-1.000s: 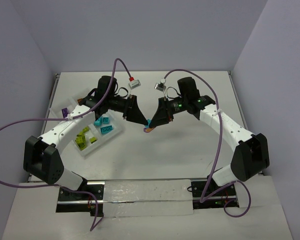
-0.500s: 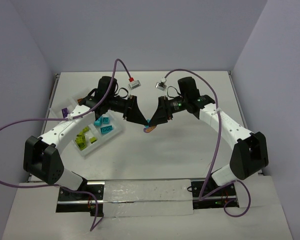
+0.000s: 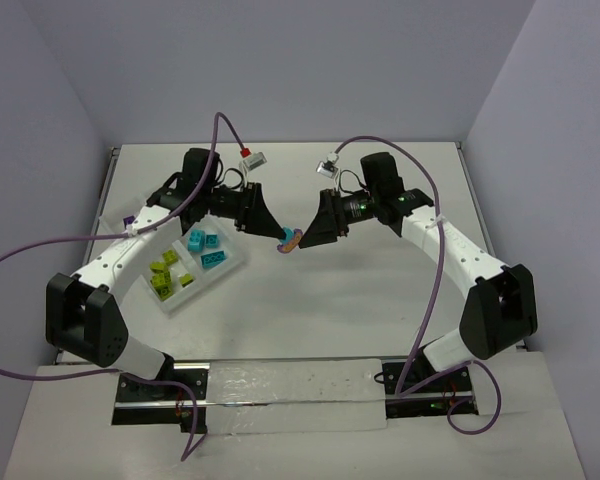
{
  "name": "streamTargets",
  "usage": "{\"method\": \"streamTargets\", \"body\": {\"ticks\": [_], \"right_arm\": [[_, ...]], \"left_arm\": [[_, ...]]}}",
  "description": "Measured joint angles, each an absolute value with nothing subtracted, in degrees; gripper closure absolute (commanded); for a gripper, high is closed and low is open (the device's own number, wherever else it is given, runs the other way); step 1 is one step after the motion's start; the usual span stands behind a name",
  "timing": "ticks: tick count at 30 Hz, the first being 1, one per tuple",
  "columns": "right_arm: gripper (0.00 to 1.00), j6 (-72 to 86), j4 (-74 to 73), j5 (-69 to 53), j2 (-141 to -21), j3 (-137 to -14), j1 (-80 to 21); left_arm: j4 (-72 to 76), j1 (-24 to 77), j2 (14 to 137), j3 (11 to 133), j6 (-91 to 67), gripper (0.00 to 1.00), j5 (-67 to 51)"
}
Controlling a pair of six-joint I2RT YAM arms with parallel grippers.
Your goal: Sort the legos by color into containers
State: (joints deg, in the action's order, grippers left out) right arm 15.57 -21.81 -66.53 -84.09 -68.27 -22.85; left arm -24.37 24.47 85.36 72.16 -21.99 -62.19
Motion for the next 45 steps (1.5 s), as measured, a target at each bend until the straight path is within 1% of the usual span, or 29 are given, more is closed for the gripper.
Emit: {"method": "streamTargets", "body": {"ticks": [6,16,23,25,26,27,31,35,36,37,39,41,42,45], "right_arm": [[0.13,18.65,-19.04,-63.99,-83.8,-66.95,-22.83],[0.13,38.55,8.56,-60.79,-83.11,-58.12,-22.83],[0.15,45.26,20.38,-60.25,-84.15,-57.72,-22.83],[0.18,46.78,23.17,-60.26,-85.17,-57.77,-22.86],[0.2,47.54,24.35,-60.28,-85.69,-57.78,-22.88],[0.25,48.47,25.51,-60.43,-86.24,-57.78,-22.9],[0.38,51.56,29.59,-60.81,-88.05,-57.78,-23.1],[0.5,53.96,32.51,-61.26,-88.6,-57.76,-23.11],[0.57,54.66,33.61,-61.38,-88.69,-57.76,-23.11],[0.62,55.15,34.82,-61.47,-88.81,-57.74,-23.11],[0.82,56.7,36.95,-62.14,-89.41,-57.68,-23.03],[0.95,58.57,39.44,-62.47,-90.21,-57.57,-22.97],[0.99,59.61,40.83,-62.63,-90.57,-57.44,-22.97],[1.0,62.49,44.41,-62.72,-91.35,-56.73,-22.89]], "left_arm": [[-23.3,23.71,85.33,72.4,-24.34,1.0,-58.81],[-15.12,21.26,81.39,70.22,-32.95,1.0,-55.88],[-14.23,21.26,81.32,70.17,-34.31,1.0,-55.92],[-14.02,21.27,81.32,70.16,-34.36,1.0,-55.94],[-13.89,21.26,81.32,70.15,-34.37,1.0,-55.94],[-13.78,21.26,81.32,70.17,-34.39,1.0,-55.94],[-13.2,21.26,81.48,70.16,-34.68,1.0,-55.97],[-12.99,21.26,81.85,70.17,-35.07,1.0,-56.21],[-12.98,21.26,81.99,70.17,-35.14,1.0,-56.35],[-12.96,21.26,82.17,70.17,-35.26,1.0,-56.71],[-12.76,21.12,82.35,70.23,-35.35,1.0,-57.61],[-12.62,20.86,82.42,70.28,-35.39,1.0,-57.85],[-12.61,20.79,82.52,70.33,-35.4,1.0,-58.01],[-12.67,20.6,82.76,70.64,-35.4,1.0,-58.21]]}}
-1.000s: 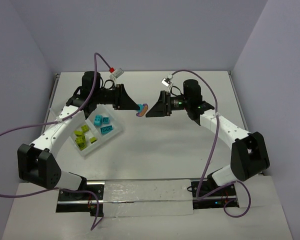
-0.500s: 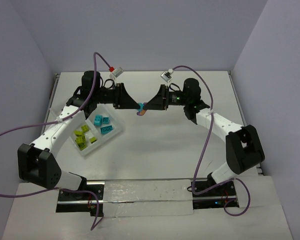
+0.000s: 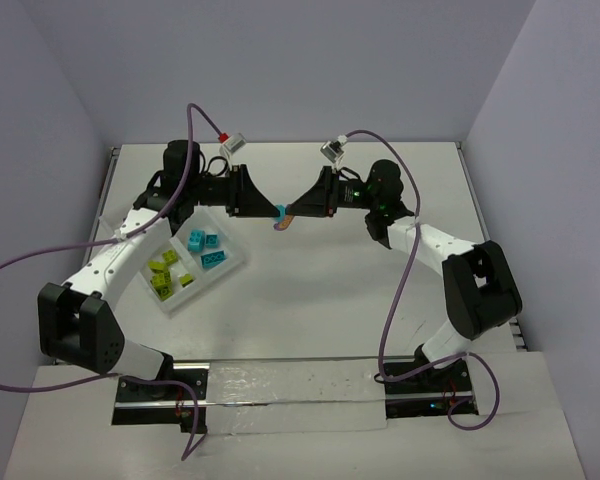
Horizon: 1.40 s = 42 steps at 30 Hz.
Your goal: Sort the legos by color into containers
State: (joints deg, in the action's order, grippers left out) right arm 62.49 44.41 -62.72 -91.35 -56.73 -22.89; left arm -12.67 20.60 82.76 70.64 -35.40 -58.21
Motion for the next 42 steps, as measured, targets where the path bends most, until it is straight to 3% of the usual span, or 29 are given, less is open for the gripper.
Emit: {"method": "streamTargets", "body": {"ticks": [26,29,35,42], "right_arm": [[1.0,65.05,48.65,-63.07,-90.1,-49.41,-21.96],[1.0,59.45,39.58,-61.95,-89.45,-50.52,-21.89],[1.0,38.47,6.59,-49.58,-87.93,-60.0,-21.61],[1.0,29.17,-8.63,-40.79,-84.71,-60.42,-20.49]], "left_arm": [[-13.8,16.02,84.44,72.19,-35.12,1.0,-57.16],[-16.74,14.73,84.42,72.97,-33.43,1.0,-55.85],[-25.17,5.13,81.74,73.03,-30.49,1.0,-48.76],[-34.8,-1.52,78.22,71.04,-29.47,1.0,-29.4]]}}
